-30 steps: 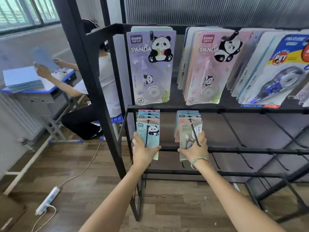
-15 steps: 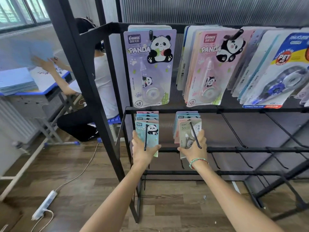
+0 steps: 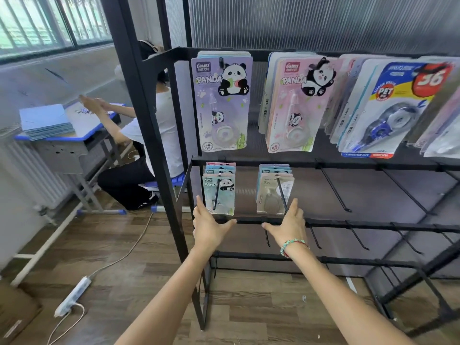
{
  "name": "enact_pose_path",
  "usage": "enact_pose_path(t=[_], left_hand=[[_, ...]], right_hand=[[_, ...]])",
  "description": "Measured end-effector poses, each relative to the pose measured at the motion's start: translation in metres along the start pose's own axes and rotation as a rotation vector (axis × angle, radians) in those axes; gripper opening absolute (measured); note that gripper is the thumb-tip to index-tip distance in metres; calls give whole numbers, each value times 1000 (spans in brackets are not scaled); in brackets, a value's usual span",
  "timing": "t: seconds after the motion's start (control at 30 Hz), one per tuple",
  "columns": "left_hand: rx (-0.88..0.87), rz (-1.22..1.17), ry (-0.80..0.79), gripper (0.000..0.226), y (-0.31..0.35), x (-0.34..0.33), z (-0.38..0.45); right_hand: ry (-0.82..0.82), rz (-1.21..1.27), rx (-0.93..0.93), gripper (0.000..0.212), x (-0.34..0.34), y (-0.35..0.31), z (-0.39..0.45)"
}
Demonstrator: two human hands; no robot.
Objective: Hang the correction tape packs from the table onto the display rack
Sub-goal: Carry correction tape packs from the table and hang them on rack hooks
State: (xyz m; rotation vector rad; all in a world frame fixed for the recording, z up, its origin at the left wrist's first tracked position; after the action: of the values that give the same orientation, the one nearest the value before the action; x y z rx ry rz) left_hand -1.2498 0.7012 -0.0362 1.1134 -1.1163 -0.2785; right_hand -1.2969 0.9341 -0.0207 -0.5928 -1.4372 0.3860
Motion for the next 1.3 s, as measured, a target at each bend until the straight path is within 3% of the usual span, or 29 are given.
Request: enact_pose_path(t=[0.4,0.63,0.93,1.3], left_hand=[[-167,180,106,86,17,56,-113],[-215,329,230,76,-7,127,-172],[32,491,520,73,-125,330,-249],[466,527,824,71,-316,595,-452]], right_hand=[[-47,-26,293,79,44,-14,-89],[-127,-33,552,67,29,-65,-166],[-276,19,917,63,-41,-212,-325],[-530,68,1357,59,-155,-375,-647]])
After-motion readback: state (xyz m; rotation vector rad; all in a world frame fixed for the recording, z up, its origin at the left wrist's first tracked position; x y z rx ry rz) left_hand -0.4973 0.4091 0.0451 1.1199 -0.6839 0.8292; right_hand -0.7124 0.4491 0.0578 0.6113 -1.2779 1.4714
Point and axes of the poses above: each hand's wrist, its own z-axis towards the middle knuckle, its own x-axis out of the back of the hand, y = z × x, the point moved 9 cm from there along z, towards the middle knuckle, and after that the axes turned 7 degrees about y, right-handed, at the moved point
